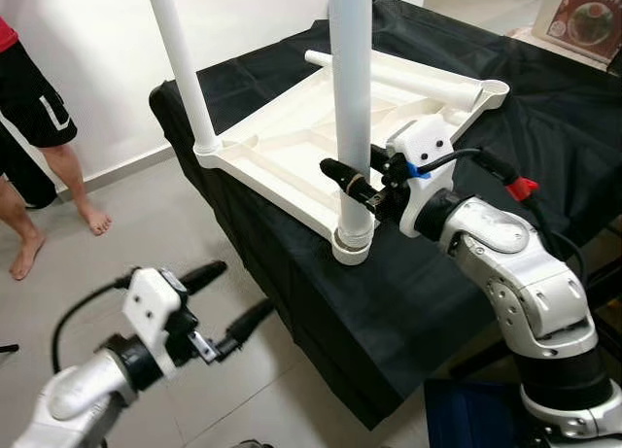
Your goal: Building children table
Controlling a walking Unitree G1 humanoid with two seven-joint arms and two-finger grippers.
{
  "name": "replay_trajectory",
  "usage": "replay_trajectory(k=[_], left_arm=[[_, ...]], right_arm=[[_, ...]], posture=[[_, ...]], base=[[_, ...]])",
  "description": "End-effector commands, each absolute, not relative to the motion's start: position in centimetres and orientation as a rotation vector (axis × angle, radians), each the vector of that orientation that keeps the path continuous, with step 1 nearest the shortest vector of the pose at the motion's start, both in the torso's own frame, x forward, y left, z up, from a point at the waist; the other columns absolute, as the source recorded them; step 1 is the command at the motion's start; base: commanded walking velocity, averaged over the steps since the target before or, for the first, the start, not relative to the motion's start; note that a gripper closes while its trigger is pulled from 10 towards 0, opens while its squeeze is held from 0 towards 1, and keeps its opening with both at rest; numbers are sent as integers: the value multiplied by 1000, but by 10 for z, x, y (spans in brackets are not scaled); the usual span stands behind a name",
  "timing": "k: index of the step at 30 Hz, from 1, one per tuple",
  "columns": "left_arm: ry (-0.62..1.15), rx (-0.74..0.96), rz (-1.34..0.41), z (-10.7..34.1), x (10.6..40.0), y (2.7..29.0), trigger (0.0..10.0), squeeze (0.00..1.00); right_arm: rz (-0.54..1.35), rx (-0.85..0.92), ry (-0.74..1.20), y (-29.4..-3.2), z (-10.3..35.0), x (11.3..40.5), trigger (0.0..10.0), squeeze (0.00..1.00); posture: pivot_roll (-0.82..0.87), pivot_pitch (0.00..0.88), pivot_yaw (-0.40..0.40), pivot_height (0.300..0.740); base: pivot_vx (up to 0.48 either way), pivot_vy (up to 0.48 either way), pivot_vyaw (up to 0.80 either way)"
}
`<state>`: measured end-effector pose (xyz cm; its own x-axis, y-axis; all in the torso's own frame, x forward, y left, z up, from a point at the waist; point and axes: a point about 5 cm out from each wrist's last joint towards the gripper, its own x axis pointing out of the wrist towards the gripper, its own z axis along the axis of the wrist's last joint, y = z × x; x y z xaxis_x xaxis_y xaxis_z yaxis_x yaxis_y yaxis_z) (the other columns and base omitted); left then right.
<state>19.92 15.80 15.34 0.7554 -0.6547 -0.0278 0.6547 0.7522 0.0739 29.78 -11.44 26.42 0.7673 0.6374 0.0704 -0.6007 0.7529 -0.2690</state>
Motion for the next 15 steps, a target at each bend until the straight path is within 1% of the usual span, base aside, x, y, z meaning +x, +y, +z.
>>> replay_trajectory(k=[1, 2, 4, 7, 14, 15], left_arm=[[2, 96, -708, 153, 196, 152, 10000, 0], [2, 96, -708, 153, 196, 152, 10000, 0], [-5, 97, -725, 151, 193, 138, 10000, 0], [-13, 97, -726, 151, 192, 134, 10000, 0], [-28, 102, -709, 152, 195, 133, 10000, 0], [-43, 109, -692, 154, 197, 134, 10000, 0]], right_arm=[[709, -249, -131, -108, 259, 296, 10000, 0], [709, -249, -131, -108, 259, 296, 10000, 0], [720, -254, -126, -106, 258, 296, 10000, 0], [723, -255, -122, -105, 258, 297, 10000, 0], [709, -266, -103, -106, 253, 299, 10000, 0], [640, -276, -58, -107, 244, 303, 10000, 0]], posture=[[1, 178, 19, 740], [1, 178, 19, 740], [2, 184, 6, 740], [1, 186, 5, 740], [-2, 188, 1, 740], [-7, 190, 3, 740]], base=[[0, 0, 0], [0, 0, 0], [0, 0, 0], [0, 0, 0], [0, 0, 0], [0, 0, 0]])
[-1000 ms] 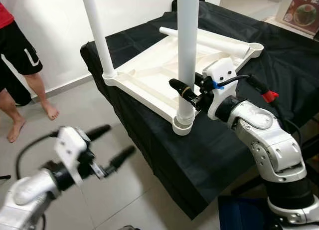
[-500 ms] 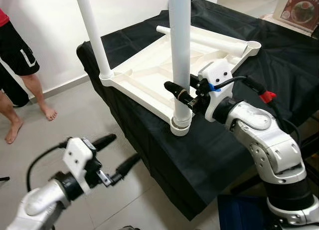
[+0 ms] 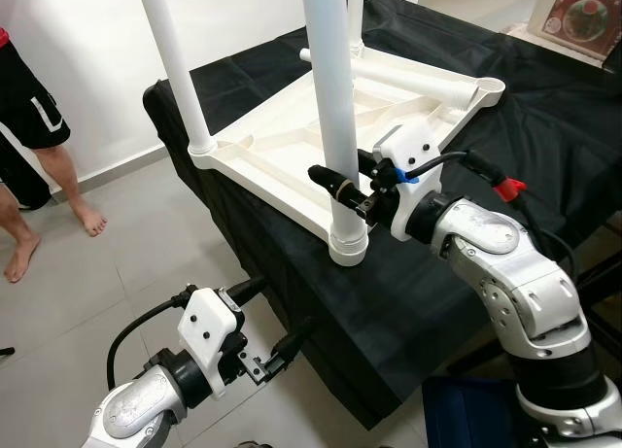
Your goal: Building children table
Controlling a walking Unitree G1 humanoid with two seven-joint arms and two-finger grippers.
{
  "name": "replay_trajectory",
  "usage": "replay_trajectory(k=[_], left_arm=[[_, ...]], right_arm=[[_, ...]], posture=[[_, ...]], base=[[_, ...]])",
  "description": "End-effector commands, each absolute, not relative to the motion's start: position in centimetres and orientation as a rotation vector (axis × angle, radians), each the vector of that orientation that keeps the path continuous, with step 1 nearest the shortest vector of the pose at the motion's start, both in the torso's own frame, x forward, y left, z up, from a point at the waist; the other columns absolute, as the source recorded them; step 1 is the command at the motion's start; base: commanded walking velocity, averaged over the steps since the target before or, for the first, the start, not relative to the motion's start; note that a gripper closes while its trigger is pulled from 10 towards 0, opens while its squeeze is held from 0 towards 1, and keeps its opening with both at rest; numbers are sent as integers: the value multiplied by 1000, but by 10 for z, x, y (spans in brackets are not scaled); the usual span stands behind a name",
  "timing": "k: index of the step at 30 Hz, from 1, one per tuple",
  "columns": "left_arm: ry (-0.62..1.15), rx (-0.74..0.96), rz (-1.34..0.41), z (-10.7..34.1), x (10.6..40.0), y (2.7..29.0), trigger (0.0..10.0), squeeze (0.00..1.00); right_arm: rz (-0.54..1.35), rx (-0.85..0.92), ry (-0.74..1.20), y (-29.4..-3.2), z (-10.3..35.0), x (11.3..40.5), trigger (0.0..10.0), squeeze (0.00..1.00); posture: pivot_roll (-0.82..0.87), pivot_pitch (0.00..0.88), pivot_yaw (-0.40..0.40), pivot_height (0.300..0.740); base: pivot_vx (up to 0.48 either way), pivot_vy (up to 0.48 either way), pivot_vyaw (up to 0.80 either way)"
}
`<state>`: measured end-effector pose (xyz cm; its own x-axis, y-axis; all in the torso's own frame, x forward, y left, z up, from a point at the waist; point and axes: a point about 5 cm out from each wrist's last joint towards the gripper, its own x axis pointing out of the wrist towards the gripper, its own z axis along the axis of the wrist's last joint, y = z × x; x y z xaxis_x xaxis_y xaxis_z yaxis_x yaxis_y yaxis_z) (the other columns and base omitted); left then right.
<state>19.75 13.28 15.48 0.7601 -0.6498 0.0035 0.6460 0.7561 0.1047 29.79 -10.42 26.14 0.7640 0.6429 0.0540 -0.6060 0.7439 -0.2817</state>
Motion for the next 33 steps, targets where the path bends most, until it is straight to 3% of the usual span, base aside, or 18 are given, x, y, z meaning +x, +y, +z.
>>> replay_trajectory(k=[1, 10, 13, 21, 23, 33], left_arm=[[-59, 121, -677, 156, 200, 134, 10000, 0], [-85, 138, -649, 159, 204, 133, 10000, 0], [-101, 149, -625, 162, 206, 132, 10000, 0], [-107, 153, -616, 163, 207, 132, 10000, 0], [-118, 159, -606, 165, 208, 131, 10000, 0], [-143, 164, -590, 169, 212, 130, 10000, 0]], right_arm=[[568, -262, -16, -107, 236, 307, 10000, 0], [405, -197, 60, -110, 223, 312, 10000, 0], [193, -129, 118, -123, 211, 314, 10000, 0], [109, -98, 140, -131, 206, 315, 10000, 0], [1, -30, 180, -145, 200, 316, 10000, 0], [-175, -37, 255, -159, 192, 315, 10000, 0]], posture=[[-8, 189, 2, 740], [-7, 191, 4, 740], [-3, 190, 6, 740], [-4, 190, 7, 740], [-4, 187, 9, 740], [-1, 186, 6, 740]], base=[[0, 0, 0], [0, 0, 0], [0, 0, 0], [0, 0, 0], [0, 0, 0], [0, 0, 0]])
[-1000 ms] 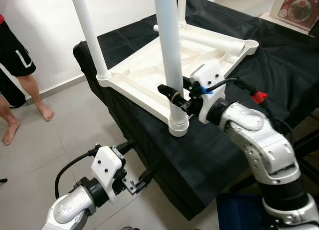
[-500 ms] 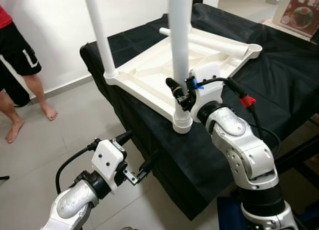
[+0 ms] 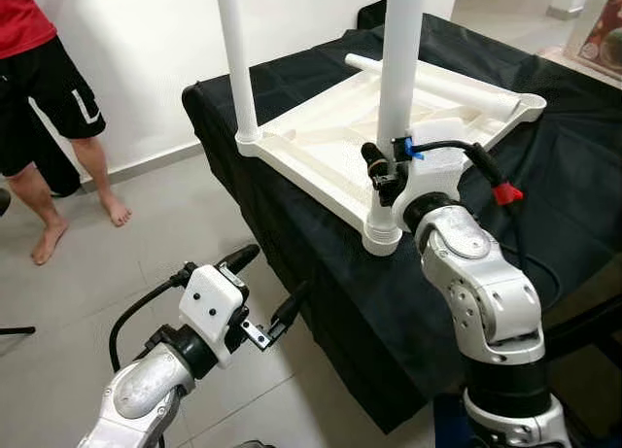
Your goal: Building children table
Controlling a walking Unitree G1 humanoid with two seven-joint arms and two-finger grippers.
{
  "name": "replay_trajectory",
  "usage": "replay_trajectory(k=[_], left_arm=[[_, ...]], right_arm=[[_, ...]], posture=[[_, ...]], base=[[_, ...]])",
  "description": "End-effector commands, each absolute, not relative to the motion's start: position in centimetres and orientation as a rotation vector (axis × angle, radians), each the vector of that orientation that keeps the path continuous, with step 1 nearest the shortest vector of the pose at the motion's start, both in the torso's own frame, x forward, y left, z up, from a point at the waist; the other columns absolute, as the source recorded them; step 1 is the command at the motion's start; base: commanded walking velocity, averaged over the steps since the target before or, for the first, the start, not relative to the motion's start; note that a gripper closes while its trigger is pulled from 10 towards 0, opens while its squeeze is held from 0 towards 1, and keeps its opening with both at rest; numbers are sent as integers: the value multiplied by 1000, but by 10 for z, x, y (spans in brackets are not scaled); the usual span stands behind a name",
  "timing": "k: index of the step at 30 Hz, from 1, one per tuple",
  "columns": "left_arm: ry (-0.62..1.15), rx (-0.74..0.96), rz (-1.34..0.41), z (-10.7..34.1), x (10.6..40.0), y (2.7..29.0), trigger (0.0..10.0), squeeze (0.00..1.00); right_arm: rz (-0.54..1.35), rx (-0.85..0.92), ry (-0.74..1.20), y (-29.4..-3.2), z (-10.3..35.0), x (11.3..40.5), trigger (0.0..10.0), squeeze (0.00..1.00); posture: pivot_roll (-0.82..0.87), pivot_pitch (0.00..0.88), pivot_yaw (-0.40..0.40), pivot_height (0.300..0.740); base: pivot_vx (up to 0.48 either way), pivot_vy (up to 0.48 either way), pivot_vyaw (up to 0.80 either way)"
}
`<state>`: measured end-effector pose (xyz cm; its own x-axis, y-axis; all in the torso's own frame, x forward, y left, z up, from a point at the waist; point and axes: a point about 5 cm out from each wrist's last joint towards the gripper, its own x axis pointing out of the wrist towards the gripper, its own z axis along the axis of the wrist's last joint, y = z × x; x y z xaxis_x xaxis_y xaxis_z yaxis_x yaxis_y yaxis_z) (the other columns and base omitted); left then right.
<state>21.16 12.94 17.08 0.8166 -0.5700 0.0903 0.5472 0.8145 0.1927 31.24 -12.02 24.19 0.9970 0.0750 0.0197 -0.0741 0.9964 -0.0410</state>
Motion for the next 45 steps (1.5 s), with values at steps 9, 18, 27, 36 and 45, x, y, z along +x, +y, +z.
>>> replay_trajectory(k=[9, 18, 27, 36, 45], left_arm=[[-166, 175, -564, 174, 217, 131, 10000, 0], [-196, 139, -511, 180, 239, 126, 10000, 0], [-234, 28, -705, 196, 316, 80, 10000, 0], [-155, -10, -899, 196, 340, 54, 10000, 0], [-136, 10, -1022, 196, 355, 40, 10000, 0]], right_arm=[[-258, -30, 261, -163, 191, 313, 10000, 0], [-208, 8, 236, -156, 195, 314, 10000, 0], [-129, 15, 172, -142, 210, 317, 10000, 0], [-94, 10, 137, -134, 220, 314, 10000, 0], [-62, 22, 123, -125, 226, 310, 10000, 0]], posture=[[-4, 182, 9, 740], [-4, 183, 5, 740], [-45, 176, 15, 740], [-73, 197, 37, 740], [-84, 216, 47, 740]], base=[[0, 0, 0], [0, 0, 0], [0, 0, 0], [0, 0, 0], [0, 0, 0]])
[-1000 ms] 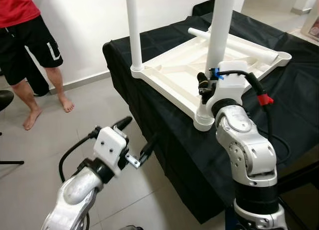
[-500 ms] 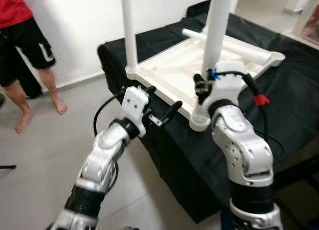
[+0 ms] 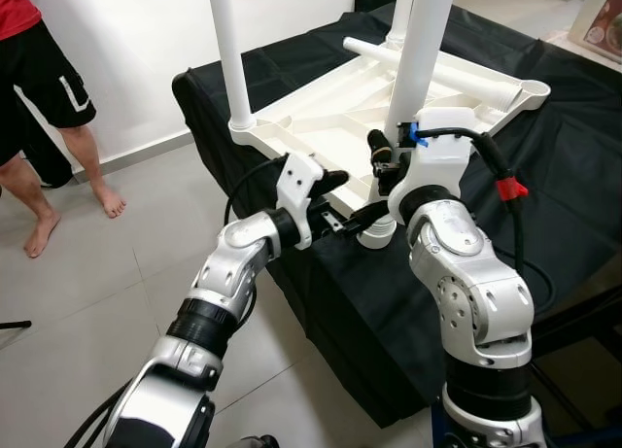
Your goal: Building children table
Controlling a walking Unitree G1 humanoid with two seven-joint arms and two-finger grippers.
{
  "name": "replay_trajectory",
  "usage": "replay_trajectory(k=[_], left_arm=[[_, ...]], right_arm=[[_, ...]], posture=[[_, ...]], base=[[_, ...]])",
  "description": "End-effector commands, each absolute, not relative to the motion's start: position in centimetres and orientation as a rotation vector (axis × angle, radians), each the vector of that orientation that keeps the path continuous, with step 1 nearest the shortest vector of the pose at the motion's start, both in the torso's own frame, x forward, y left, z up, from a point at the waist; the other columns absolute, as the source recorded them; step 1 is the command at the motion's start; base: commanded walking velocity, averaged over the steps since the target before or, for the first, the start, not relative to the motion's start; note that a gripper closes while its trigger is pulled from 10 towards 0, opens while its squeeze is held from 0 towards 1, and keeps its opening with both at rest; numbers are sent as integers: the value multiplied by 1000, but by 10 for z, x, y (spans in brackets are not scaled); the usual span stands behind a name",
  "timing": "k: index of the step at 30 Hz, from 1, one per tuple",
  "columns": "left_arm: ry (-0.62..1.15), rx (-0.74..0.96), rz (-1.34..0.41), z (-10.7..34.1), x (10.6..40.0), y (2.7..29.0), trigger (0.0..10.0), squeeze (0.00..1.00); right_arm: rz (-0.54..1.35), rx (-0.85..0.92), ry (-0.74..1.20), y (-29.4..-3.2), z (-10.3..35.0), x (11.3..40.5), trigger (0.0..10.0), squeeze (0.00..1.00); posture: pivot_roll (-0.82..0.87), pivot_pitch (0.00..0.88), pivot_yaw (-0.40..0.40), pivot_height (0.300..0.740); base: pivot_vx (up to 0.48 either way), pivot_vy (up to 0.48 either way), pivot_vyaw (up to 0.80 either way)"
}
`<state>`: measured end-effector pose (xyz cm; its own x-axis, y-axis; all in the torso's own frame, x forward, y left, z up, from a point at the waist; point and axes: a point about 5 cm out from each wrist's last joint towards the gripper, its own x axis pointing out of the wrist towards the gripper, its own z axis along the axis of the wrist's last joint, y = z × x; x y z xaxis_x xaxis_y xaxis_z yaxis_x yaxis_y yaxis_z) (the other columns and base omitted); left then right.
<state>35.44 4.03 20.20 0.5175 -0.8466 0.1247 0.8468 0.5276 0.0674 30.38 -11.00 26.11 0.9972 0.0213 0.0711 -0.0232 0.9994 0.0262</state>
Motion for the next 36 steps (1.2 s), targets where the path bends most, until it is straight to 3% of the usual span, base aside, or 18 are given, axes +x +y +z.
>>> replay_trajectory(k=[1, 2, 3, 4, 5, 26, 27, 28, 35, 36], left_arm=[[-136, 10, -1022, 196, 355, 40, 10000, 0], [-140, 10, -1019, 198, 358, 39, 10000, 0], [-150, 16, -1005, 201, 361, 38, 7725, 0], [-150, 16, -1005, 201, 361, 38, 7725, 0], [-155, 23, -993, 203, 364, 38, 0, 0], [-207, 58, -1000, 201, 367, 39, 0, 0], [-212, 58, -998, 201, 367, 40, 0, 0], [-215, 58, -996, 200, 367, 41, 0, 0], [-208, 38, -1043, 191, 360, 39, 0, 0], [-207, 21, -1070, 190, 357, 39, 9176, 925]], right_arm=[[-62, 22, 123, -125, 226, 310, 10000, 0], [-60, 23, 123, -124, 226, 309, 10000, 0], [-58, 23, 121, -124, 227, 309, 10000, 0], [-58, 23, 121, -124, 227, 309, 10000, 0], [-56, 25, 120, -124, 228, 309, 10000, 0], [-26, 15, 104, -121, 234, 306, 10000, 0], [-22, 14, 102, -121, 235, 306, 10000, 114], [-19, 13, 100, -121, 236, 306, 10000, 333], [-14, 10, 99, -121, 236, 307, 10000, 333], [-13, 11, 99, -121, 236, 307, 10000, 329]], posture=[[-84, 216, 47, 740], [-85, 217, 49, 740], [-86, 217, 51, 740], [-86, 217, 51, 740], [-87, 216, 51, 740], [-100, 201, 54, 740], [-100, 201, 54, 740], [-100, 201, 54, 740], [-101, 201, 53, 740], [-99, 203, 53, 740]], base=[[0, 0, 0], [0, 0, 0], [0, 0, 0], [0, 0, 0], [0, 0, 0], [0, 0, 0], [0, 0, 0], [0, 0, 0], [0, 0, 0], [0, 0, 0]])
